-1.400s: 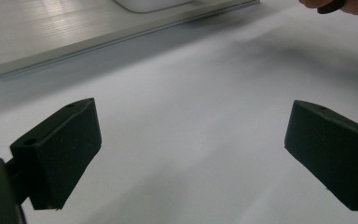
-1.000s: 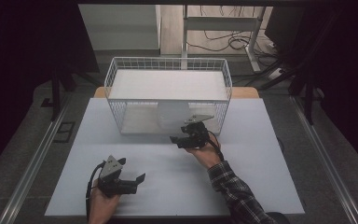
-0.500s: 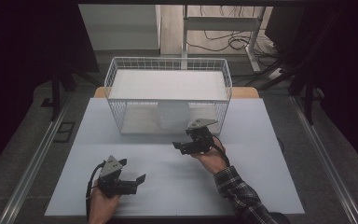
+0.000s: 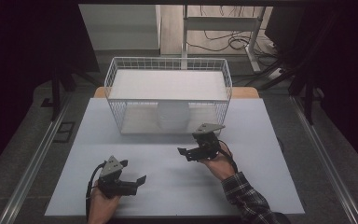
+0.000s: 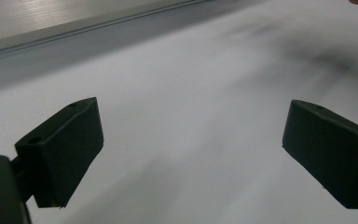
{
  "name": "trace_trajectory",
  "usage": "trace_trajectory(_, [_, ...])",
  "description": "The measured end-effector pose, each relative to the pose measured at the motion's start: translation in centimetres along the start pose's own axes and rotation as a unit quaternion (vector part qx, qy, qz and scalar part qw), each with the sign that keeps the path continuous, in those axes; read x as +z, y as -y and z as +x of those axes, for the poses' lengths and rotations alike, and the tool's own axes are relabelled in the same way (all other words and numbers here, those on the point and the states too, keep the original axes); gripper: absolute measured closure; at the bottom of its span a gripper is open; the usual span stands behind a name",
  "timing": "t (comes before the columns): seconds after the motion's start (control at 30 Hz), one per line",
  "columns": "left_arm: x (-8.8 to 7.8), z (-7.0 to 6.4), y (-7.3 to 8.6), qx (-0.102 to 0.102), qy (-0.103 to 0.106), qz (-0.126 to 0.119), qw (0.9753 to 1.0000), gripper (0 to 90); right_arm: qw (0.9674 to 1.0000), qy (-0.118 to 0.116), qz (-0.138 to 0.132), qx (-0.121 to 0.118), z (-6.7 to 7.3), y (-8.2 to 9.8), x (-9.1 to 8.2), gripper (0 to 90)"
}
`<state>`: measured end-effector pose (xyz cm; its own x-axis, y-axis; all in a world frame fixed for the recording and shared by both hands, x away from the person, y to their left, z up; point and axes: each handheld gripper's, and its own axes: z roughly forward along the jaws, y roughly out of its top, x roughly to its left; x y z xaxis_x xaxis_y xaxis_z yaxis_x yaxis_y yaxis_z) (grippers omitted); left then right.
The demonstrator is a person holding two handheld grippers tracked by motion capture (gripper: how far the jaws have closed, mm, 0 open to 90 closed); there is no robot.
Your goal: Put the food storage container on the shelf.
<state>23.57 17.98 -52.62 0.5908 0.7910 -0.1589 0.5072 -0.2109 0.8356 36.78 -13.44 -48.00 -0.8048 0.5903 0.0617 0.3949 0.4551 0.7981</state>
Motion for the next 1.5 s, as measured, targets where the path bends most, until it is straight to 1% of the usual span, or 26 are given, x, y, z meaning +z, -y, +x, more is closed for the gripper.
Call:
trace_trajectory(0.27, [0.0, -0.1, 0.0, 0.001, 0.001, 0.003, 1.0000, 5.1, 1.0000, 0.004, 0.008, 0.000, 0.0, 1.0, -0.9, 9.9])
trace_trajectory(0.43, [-0.1, -0.1, -0.1, -0.001, 0.002, 0.002, 1.0000, 5.3, 1.0000, 0.004, 0.006, -0.001, 0.2, 1.4, -1.5, 8.2])
trace_trajectory(0.73, [-0.1, -0.2, -0.1, 0.002, 0.003, 0.006, 1.0000, 5.5, 0.9999, 0.004, 0.001, -0.009, 0.9, 1.8, -2.8, 5.5])
trace_trajectory(0.93, [-0.1, -0.2, -0.1, 0.005, 0.002, 0.007, 1.0000, 5.5, 0.9999, 0.008, 0.001, -0.013, 1.2, 2.4, -3.5, 4.3])
trace_trajectory(1.13, [-0.1, -0.3, -0.1, 0.007, 0.001, 0.009, 0.9999, 5.5, 0.9998, 0.007, 0.003, -0.016, 1.7, 3.1, -4.1, 3.8])
trace_trajectory(1.27, [0.0, -0.3, -0.1, 0.010, 0.000, 0.010, 0.9999, 5.4, 0.9996, 0.014, 0.006, -0.024, 2.0, 3.7, -4.4, 3.2])
trace_trajectory(1.5, [0.1, -0.5, -0.1, 0.012, -0.002, 0.013, 0.9998, 5.4, 0.9996, 0.019, 0.007, -0.018, 1.7, 4.7, -5.2, 2.3])
